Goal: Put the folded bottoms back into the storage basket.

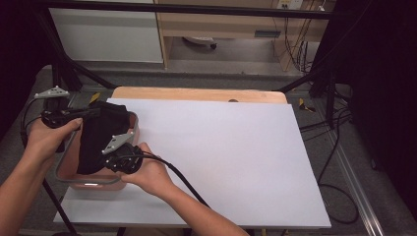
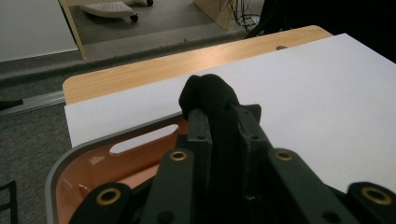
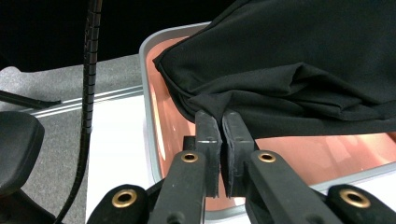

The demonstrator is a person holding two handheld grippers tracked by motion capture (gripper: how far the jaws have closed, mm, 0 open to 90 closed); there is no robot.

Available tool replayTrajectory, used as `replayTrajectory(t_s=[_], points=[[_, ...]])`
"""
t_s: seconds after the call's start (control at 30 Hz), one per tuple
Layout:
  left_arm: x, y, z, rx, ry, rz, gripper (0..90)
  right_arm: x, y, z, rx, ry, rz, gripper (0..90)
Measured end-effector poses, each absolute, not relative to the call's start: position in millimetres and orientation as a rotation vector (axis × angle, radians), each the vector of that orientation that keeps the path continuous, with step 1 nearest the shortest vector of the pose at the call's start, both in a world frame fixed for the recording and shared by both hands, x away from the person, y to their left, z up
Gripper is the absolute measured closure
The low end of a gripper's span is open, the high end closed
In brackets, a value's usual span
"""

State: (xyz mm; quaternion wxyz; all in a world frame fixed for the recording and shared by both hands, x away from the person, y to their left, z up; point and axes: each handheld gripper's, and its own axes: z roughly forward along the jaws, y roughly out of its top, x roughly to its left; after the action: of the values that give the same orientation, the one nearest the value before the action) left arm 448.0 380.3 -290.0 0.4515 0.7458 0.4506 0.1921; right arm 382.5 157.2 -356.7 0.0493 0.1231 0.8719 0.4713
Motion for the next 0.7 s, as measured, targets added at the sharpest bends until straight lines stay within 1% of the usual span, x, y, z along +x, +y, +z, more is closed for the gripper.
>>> replayTrajectory(t_s=[0.37,0.6,0.67,0.7], points=[[447.8,383.1,-292.7,1.847,1.124,0.486,78.9,383.9,161.9,-358.3,0.394,2.664,1.435,87.3],[455.0,381.4,-302.3,1.863,1.139,0.483,78.5,386.8,165.8,-360.4,0.403,2.675,1.416,87.3],[458.6,381.8,-306.6,1.864,1.141,0.485,76.5,387.7,167.2,-360.6,0.408,2.679,1.410,86.9],[460.5,382.4,-309.1,1.862,1.137,0.488,72.5,388.2,167.9,-360.7,0.418,2.681,1.406,85.6]])
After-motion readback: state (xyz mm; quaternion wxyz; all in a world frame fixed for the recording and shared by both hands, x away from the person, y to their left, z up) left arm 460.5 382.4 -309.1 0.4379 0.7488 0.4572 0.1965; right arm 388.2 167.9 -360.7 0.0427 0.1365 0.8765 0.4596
